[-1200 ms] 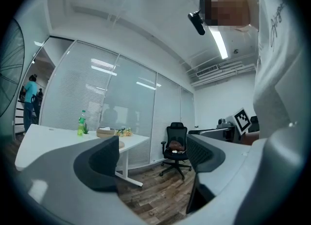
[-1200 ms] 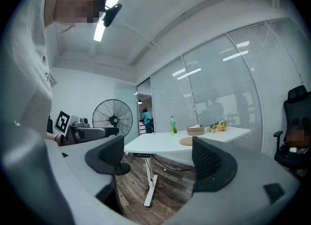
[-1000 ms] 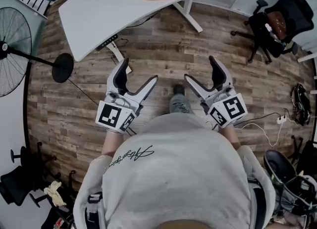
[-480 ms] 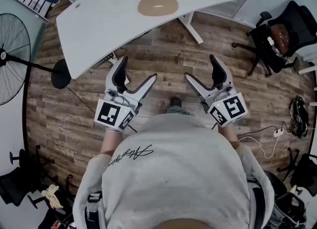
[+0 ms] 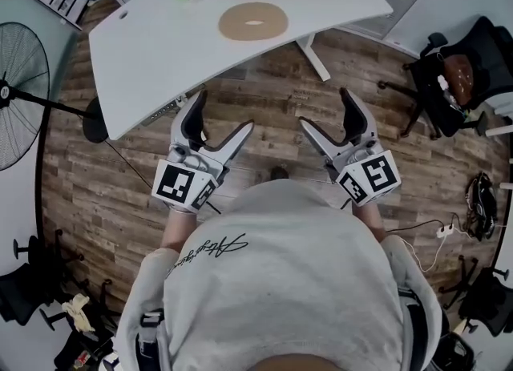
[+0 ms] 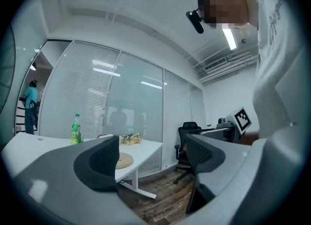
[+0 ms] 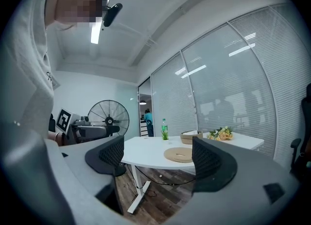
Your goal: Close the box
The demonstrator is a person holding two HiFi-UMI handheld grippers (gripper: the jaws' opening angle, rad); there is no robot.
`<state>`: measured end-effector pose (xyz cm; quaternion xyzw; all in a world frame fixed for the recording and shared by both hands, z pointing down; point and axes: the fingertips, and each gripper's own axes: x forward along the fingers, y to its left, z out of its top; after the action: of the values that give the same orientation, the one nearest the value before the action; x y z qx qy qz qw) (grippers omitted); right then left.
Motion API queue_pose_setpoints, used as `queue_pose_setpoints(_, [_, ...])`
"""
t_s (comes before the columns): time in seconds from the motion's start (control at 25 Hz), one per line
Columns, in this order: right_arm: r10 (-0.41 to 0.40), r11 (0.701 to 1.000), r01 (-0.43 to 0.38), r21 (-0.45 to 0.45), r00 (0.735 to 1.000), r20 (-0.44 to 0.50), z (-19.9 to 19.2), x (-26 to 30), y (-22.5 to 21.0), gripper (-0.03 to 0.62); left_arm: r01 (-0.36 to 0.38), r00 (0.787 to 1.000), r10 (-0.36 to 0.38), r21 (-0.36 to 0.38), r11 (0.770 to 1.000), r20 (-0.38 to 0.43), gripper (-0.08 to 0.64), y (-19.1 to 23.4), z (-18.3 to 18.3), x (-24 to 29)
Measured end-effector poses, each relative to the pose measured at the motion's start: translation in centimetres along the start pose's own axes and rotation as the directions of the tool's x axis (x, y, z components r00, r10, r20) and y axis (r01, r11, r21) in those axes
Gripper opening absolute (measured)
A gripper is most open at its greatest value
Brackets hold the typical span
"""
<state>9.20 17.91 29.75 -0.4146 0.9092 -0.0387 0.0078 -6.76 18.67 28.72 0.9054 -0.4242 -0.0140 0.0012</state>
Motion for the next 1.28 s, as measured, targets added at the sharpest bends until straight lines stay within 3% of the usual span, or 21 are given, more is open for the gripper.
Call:
queue_pose_setpoints(0.48, [0.048, 0.999, -0.048, 0.006, 0.999, -0.006, -0.2, 0.5, -5.0, 0.42, -0.005, 1.0, 0.005, 0.019, 1.0, 0.004, 0.41, -1.0, 0.1, 5.0])
queue_pose_setpoints(1.28, [0.079, 0.997, -0.079, 0.002, 0.997, 0.002, 0.0, 2.5, -4.2, 0.417, -0.024, 1.0, 0.024, 0.026, 0.999, -0.015, 0.41, 1.1, 0.3, 4.5])
